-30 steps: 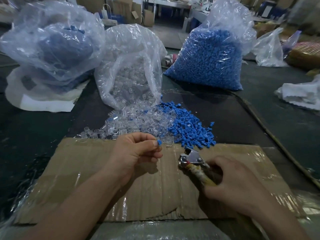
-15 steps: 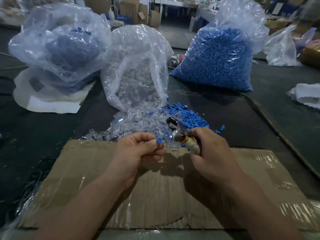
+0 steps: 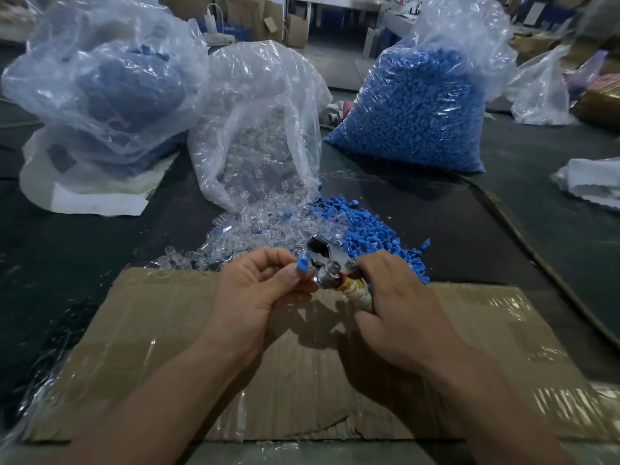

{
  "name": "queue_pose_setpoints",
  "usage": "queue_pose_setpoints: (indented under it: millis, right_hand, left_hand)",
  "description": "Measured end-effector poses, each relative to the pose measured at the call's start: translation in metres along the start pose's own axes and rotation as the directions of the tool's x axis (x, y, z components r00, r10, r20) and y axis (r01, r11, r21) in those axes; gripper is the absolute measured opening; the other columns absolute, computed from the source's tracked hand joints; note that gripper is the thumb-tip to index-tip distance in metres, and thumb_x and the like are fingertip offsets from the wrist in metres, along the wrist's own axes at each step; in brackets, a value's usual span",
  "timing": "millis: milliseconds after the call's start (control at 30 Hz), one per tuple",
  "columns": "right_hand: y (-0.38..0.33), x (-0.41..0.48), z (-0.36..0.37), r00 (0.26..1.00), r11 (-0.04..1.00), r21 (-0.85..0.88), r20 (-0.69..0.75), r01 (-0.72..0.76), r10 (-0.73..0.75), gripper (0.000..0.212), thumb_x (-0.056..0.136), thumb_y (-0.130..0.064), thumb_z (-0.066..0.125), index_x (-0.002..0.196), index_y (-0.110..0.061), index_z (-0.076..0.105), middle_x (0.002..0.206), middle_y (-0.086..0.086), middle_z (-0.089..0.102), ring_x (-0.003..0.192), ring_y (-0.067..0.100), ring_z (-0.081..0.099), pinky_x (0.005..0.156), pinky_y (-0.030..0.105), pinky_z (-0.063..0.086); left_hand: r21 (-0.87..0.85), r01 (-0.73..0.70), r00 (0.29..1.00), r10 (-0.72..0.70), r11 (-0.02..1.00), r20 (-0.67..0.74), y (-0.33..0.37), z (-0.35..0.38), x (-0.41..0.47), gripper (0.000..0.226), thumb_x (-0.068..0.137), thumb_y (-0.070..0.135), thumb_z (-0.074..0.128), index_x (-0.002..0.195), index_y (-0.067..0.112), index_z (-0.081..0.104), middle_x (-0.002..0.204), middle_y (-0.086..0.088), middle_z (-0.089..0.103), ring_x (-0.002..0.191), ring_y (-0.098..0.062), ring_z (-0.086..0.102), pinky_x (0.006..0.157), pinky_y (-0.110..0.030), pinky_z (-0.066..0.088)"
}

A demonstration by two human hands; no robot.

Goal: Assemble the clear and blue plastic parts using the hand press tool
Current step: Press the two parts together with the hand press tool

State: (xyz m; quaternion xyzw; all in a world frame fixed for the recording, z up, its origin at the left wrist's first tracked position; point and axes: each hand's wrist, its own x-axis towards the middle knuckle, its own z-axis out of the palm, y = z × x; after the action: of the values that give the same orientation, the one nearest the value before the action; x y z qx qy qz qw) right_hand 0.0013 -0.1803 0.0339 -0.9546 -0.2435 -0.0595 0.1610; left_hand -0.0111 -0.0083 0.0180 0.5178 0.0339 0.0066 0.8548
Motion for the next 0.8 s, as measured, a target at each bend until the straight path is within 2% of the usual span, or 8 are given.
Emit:
queue_pose_setpoints:
  millis: [167, 267, 333, 433, 533, 667, 800]
  right_hand:
    - [-0.002, 0.001, 0.001, 1.000, 1.000, 0.016, 0.020, -0.007, 0.006, 0.025, 0.069, -0.037, 0.036, 0.092, -0.028, 0.030, 0.086, -0.009, 0.031, 0.076, 0.008, 0.023, 0.068, 0.009, 0.025]
    - [-0.003, 0.001, 0.001, 0.999, 1.000, 0.014, 0.035, -0.004, 0.003, 0.023, 0.080, -0.038, 0.045, 0.093, -0.030, 0.028, 0.088, -0.010, 0.030, 0.077, 0.007, 0.024, 0.064, 0.020, 0.020]
    - [-0.002, 0.000, 0.002, 0.999, 1.000, 0.018, 0.049, -0.002, 0.001, 0.028, 0.083, -0.036, 0.051, 0.095, -0.031, 0.026, 0.090, -0.010, 0.029, 0.079, 0.006, 0.024, 0.067, 0.023, 0.018]
    - [-0.003, 0.001, 0.003, 0.998, 1.000, 0.029, 0.064, -0.005, 0.003, 0.030, 0.084, -0.035, 0.052, 0.094, -0.033, 0.023, 0.086, -0.014, 0.026, 0.077, 0.004, 0.023, 0.064, 0.021, 0.022]
    - [-0.004, 0.001, 0.002, 0.996, 1.000, 0.027, 0.088, -0.005, 0.003, 0.028, 0.084, -0.031, 0.050, 0.089, -0.033, 0.022, 0.080, -0.020, 0.025, 0.073, 0.005, 0.022, 0.062, 0.009, 0.022]
    - [-0.007, 0.003, 0.000, 0.995, 0.999, 0.034, 0.096, -0.014, 0.010, 0.028, 0.082, -0.030, 0.053, 0.077, -0.031, 0.024, 0.076, -0.018, 0.029, 0.071, -0.006, 0.030, 0.057, 0.012, 0.022]
    - [-0.008, 0.006, 0.001, 0.995, 0.999, 0.051, 0.102, -0.015, 0.009, 0.033, 0.084, -0.029, 0.055, 0.070, -0.034, 0.025, 0.073, -0.015, 0.034, 0.067, -0.004, 0.033, 0.055, 0.014, 0.021]
  left_hand:
    - [-0.002, -0.030, 0.999, 0.030, 1.000, -0.013, -0.002, 0.000, -0.001, 0.007, 0.060, 0.006, 0.067, 0.066, 0.009, 0.068, 0.067, -0.016, 0.068, 0.056, -0.019, 0.066, 0.051, -0.022, 0.054]
    - [0.013, -0.062, 0.998, 0.062, 0.998, -0.015, -0.002, 0.003, -0.002, 0.008, 0.056, 0.010, 0.069, 0.064, 0.011, 0.067, 0.064, -0.014, 0.068, 0.054, -0.017, 0.065, 0.050, -0.022, 0.054]
    - [0.020, -0.066, 0.998, 0.067, 0.998, -0.023, -0.003, 0.003, -0.001, 0.008, 0.057, 0.009, 0.068, 0.065, 0.010, 0.066, 0.063, -0.013, 0.068, 0.053, -0.017, 0.065, 0.050, -0.022, 0.054]
    - [0.050, -0.064, 0.998, 0.065, 0.997, -0.026, -0.004, 0.002, -0.001, 0.008, 0.060, 0.007, 0.066, 0.067, 0.009, 0.065, 0.064, -0.013, 0.068, 0.054, -0.017, 0.065, 0.050, -0.022, 0.054]
    - [0.059, -0.076, 0.997, 0.078, 0.995, -0.016, -0.006, 0.002, -0.001, 0.008, 0.061, 0.009, 0.067, 0.065, 0.015, 0.069, 0.064, -0.011, 0.068, 0.055, -0.016, 0.065, 0.050, -0.021, 0.053]
    - [0.054, -0.113, 0.992, 0.115, 0.992, -0.043, -0.010, 0.002, -0.002, 0.009, 0.060, 0.013, 0.069, 0.065, 0.019, 0.070, 0.065, -0.009, 0.068, 0.056, -0.015, 0.065, 0.050, -0.021, 0.052]
    - [0.080, -0.115, 0.991, 0.120, 0.990, -0.055, -0.010, 0.001, -0.003, 0.011, 0.061, 0.012, 0.067, 0.065, 0.021, 0.070, 0.066, -0.008, 0.069, 0.057, -0.014, 0.065, 0.050, -0.021, 0.053]
